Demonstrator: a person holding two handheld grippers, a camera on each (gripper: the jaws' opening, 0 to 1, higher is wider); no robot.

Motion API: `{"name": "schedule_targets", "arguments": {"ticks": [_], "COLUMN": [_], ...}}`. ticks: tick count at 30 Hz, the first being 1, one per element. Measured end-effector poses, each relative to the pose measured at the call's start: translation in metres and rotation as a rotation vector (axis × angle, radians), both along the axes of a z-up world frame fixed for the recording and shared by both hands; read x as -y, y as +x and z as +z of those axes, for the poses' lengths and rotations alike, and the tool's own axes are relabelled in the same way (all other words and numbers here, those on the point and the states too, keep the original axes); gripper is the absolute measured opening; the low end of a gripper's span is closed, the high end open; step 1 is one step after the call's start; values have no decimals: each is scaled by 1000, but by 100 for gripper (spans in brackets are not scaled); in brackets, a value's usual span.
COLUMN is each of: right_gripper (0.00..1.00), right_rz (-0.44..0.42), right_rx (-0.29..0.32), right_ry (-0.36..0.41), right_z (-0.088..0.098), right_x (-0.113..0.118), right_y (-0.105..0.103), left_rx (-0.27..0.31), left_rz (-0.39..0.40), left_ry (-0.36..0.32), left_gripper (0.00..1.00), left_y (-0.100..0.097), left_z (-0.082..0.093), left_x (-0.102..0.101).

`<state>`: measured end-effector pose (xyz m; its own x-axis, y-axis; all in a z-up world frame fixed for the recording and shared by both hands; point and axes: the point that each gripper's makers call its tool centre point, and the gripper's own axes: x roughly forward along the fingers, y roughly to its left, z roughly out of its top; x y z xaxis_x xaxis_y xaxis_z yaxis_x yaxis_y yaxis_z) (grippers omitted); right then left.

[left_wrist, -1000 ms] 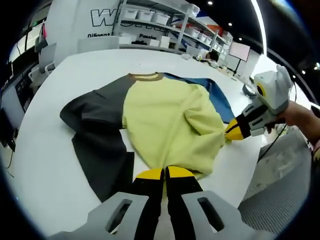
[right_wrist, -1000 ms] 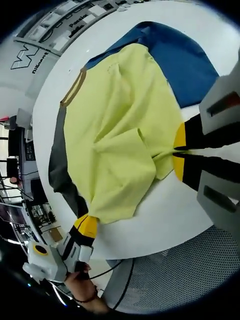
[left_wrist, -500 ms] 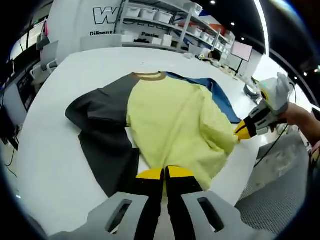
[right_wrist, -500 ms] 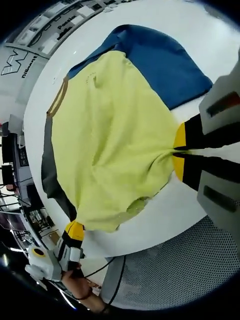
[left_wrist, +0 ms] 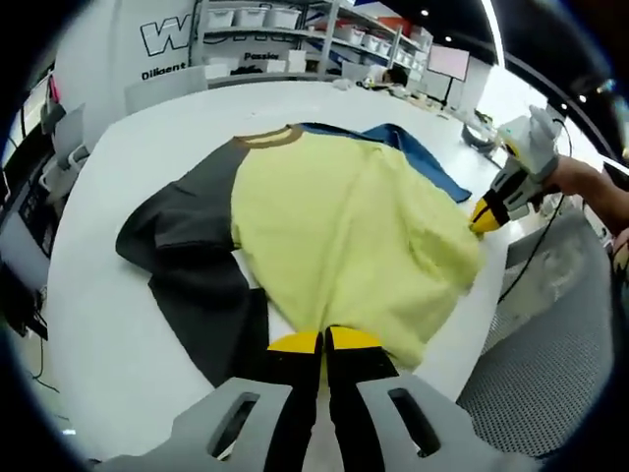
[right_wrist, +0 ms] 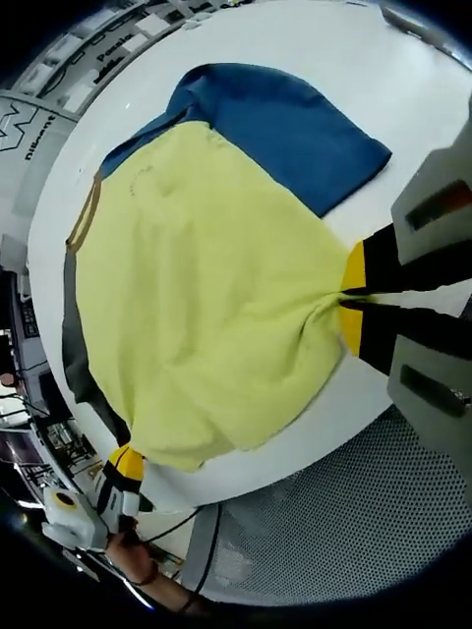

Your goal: Fold the garment on the visible template until the final outline fits inside the template.

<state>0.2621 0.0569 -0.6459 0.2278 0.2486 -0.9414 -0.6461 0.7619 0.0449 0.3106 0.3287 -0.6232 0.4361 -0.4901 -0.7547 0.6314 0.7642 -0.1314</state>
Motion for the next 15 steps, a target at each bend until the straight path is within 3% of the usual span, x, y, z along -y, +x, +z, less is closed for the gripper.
{"name": "schedule_targets", "arguments": {"ticks": [11,15], "right_gripper": [0,0], "right_rz": [-18,-11], "right_rx": [-34,-81], "right_ry": [-22,-22], "right_z": [0,0], "right_x": [18,24], "right_y": [-11,-17], "left_rx": [-26,-27], "left_rz": [-72,-155], "left_ry": [63,149], "left_gripper": [0,0], "left_y": [-4,-10], "left_z": [0,-1], "left_x": [-3,-4]}}
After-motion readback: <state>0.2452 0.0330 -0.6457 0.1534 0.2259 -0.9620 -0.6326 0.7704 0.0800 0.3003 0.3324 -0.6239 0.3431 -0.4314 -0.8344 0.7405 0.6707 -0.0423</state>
